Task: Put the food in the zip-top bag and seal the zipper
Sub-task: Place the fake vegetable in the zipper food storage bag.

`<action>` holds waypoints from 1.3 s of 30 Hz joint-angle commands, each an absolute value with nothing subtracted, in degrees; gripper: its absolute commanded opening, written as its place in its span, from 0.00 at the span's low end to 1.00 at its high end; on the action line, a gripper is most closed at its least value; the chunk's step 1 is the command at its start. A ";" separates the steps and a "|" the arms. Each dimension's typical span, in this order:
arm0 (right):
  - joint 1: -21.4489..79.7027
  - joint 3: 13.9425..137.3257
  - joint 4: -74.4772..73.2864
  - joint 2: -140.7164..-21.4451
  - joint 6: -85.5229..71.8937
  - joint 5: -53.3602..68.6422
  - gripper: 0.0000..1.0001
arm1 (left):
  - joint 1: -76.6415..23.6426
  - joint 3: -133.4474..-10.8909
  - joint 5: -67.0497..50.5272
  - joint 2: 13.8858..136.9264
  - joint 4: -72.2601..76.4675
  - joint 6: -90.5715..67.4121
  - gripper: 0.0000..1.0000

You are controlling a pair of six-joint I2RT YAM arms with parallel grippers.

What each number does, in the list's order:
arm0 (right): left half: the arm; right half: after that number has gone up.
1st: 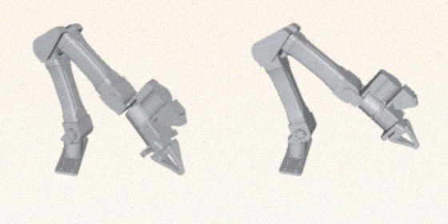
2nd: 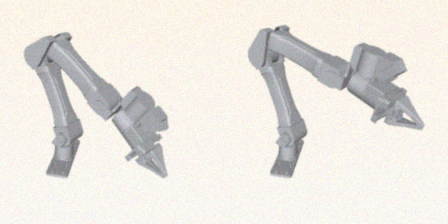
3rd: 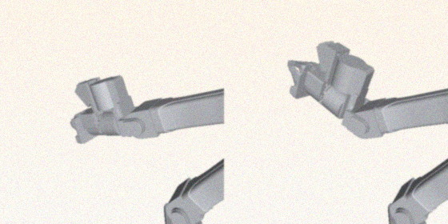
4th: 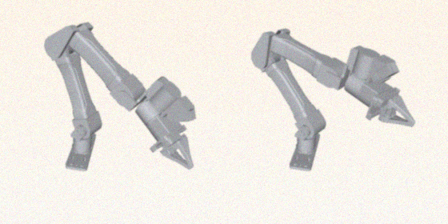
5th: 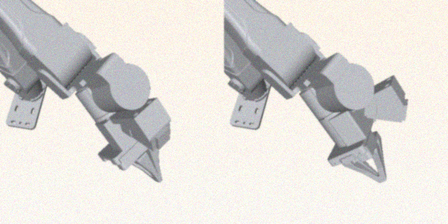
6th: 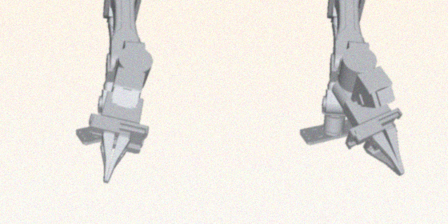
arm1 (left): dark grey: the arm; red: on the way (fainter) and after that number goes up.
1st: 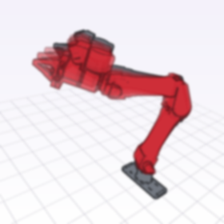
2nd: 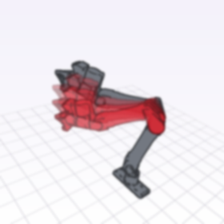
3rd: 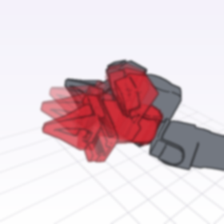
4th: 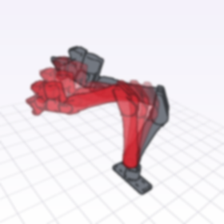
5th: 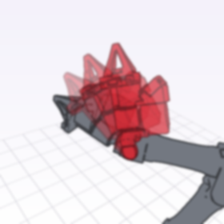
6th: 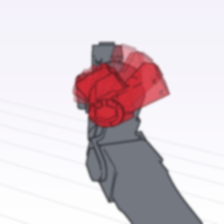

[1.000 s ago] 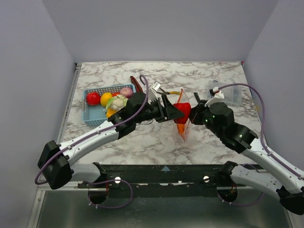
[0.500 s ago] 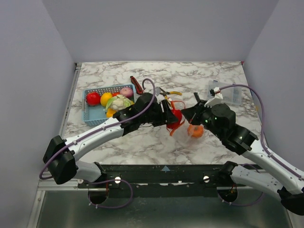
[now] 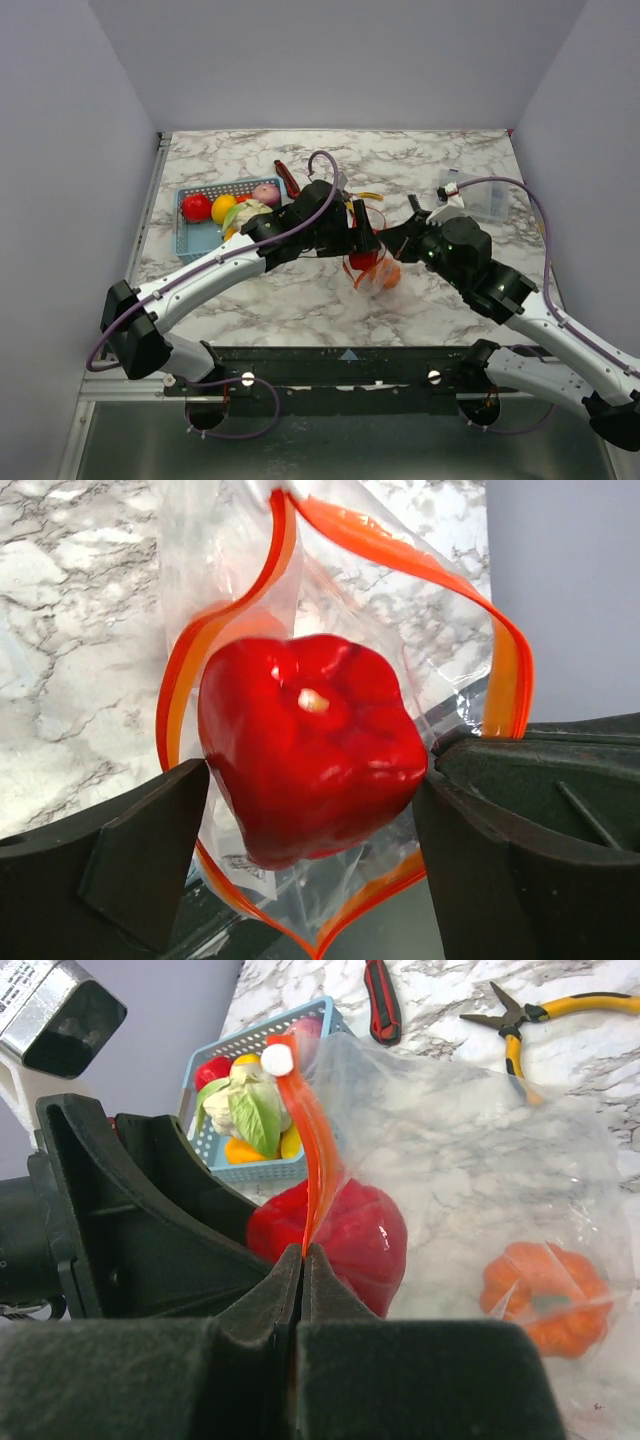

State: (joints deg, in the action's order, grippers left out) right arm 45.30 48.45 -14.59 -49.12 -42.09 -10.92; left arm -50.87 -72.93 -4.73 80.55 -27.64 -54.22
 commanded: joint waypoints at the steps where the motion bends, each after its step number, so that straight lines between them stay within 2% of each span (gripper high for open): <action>1: 45.68 47.06 -13.27 -47.91 -42.73 -11.13 0.00 | -51.24 -75.40 -3.21 80.73 -32.61 -52.78 0.87; 4: 45.62 46.77 -13.87 -47.47 -42.66 -12.04 0.00 | -51.24 -75.32 -2.43 78.88 -33.63 -51.72 0.92; 12: 45.62 46.28 -14.58 -46.47 -42.48 -13.00 0.00 | -51.07 -74.97 1.00 74.12 -36.92 -45.38 0.91; 20: 45.63 46.57 -15.38 -46.29 -42.02 -13.16 0.00 | -50.02 -65.04 0.08 66.33 -31.33 -46.11 0.77; 26: 45.66 46.68 -15.58 -46.32 -41.77 -12.64 0.00 | -48.78 -62.05 -7.50 68.56 -26.16 -49.44 0.68; 30: 45.65 46.67 -16.20 -46.20 -41.73 -12.55 0.00 | -48.78 -60.97 -11.28 70.89 -23.25 -50.76 0.52; 32: 45.62 46.92 -16.99 -46.04 -41.41 -12.80 0.00 | -48.78 -60.72 -13.04 71.34 -21.83 -50.80 0.40; 34: 45.69 47.04 -17.69 -45.88 -41.08 -13.55 0.00 | -48.78 -60.74 -14.96 71.37 -20.41 -50.47 0.26; 36: 45.65 47.51 -19.21 -45.77 -40.24 -15.21 0.00 | -48.78 -61.94 -15.80 71.06 -20.31 -49.79 0.05; 37: 45.67 48.00 -20.79 -46.02 -39.75 -16.46 0.00 | -48.78 -62.73 -16.47 70.71 -20.61 -49.71 0.00; 39: 45.64 50.44 -25.46 -47.27 -39.06 -20.01 0.00 | -48.80 -64.32 -19.25 69.62 -20.41 -50.49 0.00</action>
State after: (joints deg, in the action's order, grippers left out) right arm 45.32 46.76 -18.20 -46.70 -41.10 -13.23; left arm -48.86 -60.86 -12.49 71.55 -23.29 -50.19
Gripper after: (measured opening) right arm 0.006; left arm 0.026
